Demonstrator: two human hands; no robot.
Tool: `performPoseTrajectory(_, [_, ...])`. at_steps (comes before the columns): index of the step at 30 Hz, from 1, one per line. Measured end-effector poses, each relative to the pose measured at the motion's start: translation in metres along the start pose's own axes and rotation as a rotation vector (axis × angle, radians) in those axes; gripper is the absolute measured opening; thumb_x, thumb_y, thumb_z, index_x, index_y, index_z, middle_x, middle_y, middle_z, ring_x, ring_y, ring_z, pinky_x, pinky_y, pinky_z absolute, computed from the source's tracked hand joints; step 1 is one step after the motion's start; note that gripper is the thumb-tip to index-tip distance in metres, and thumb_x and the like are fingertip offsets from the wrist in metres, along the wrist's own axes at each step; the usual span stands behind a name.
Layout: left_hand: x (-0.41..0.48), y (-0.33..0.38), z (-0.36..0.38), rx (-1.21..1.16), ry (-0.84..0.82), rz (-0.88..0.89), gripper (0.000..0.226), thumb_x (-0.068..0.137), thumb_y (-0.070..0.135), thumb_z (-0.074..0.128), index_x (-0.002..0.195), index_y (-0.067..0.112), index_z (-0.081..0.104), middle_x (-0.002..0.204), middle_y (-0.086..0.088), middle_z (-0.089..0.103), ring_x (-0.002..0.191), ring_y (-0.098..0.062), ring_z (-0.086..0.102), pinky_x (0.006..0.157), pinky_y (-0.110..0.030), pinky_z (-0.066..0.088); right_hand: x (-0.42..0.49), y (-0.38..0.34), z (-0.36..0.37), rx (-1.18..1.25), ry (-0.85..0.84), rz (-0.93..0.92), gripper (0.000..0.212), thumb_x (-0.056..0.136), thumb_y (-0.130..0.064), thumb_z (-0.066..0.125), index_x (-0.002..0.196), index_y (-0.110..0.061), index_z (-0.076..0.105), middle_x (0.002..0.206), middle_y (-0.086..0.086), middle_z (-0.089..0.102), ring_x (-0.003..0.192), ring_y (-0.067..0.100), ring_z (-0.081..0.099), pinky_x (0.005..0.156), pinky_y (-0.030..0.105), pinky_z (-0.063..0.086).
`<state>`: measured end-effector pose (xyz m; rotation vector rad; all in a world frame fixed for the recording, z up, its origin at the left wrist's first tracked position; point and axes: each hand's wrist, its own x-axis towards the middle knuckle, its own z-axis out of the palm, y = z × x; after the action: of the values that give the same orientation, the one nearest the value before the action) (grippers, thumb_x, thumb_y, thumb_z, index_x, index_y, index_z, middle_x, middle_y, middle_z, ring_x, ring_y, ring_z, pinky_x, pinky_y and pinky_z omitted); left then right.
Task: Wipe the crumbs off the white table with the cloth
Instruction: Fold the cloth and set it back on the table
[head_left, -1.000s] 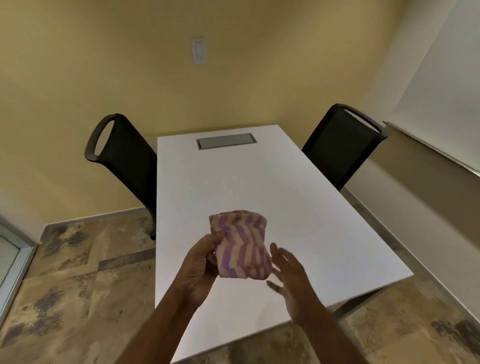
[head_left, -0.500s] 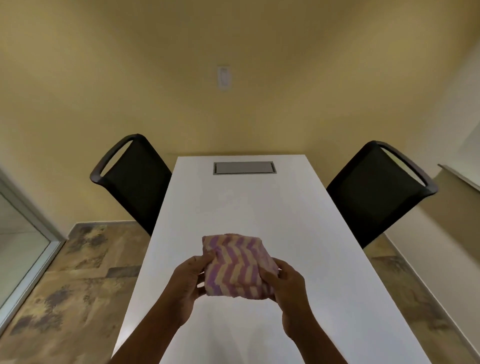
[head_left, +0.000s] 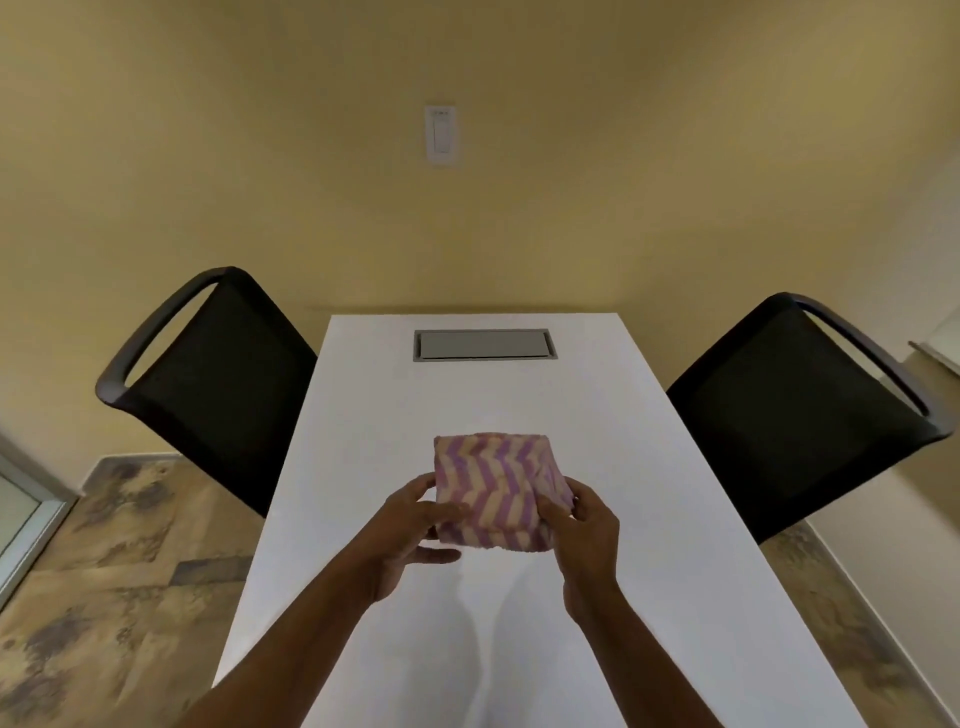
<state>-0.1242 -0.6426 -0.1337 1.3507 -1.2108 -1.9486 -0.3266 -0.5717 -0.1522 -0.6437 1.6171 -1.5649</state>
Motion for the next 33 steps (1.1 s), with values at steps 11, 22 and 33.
performPoseTrajectory(11, [0.137, 0.008, 0.017, -0.019, 0.265, 0.062, 0.055, 0.085, 0.004, 0.075, 0.136, 0.014, 0.054, 0.112, -0.011, 0.074, 0.096, -0.027, 0.074, 0.074, -0.033, 0.064, 0.132, 0.035, 0.027, 0.003, -0.014, -0.029, 0.025, 0.091, -0.01, 0.075, 0.115, -0.018, 0.073, 0.1, -0.004, 0.079, 0.091, 0.014, 0.077, 0.071, 0.028, 0.063])
performPoseTrajectory(22, [0.268, -0.019, 0.027, -0.024, 0.424, 0.188, 0.066, 0.083, 0.001, 0.076, 0.14, 0.019, 0.049, 0.112, -0.006, 0.07, 0.097, -0.019, 0.071, 0.071, -0.024, 0.059, 0.262, 0.095, 0.047, -0.032, -0.01, -0.041, 0.025, 0.092, -0.008, 0.073, 0.115, -0.018, 0.074, 0.102, -0.004, 0.08, 0.095, 0.017, 0.076, 0.085, 0.043, 0.064])
performPoseTrajectory(33, [0.356, -0.054, 0.031, 0.15, 0.536, 0.226, 0.067, 0.09, 0.013, 0.077, 0.148, 0.015, 0.043, 0.126, -0.011, 0.065, 0.105, -0.023, 0.065, 0.075, -0.022, 0.055, 0.331, 0.155, 0.051, -0.221, -0.024, -0.08, 0.031, 0.099, -0.007, 0.061, 0.127, -0.016, 0.067, 0.113, -0.002, 0.074, 0.104, 0.015, 0.072, 0.077, 0.023, 0.062])
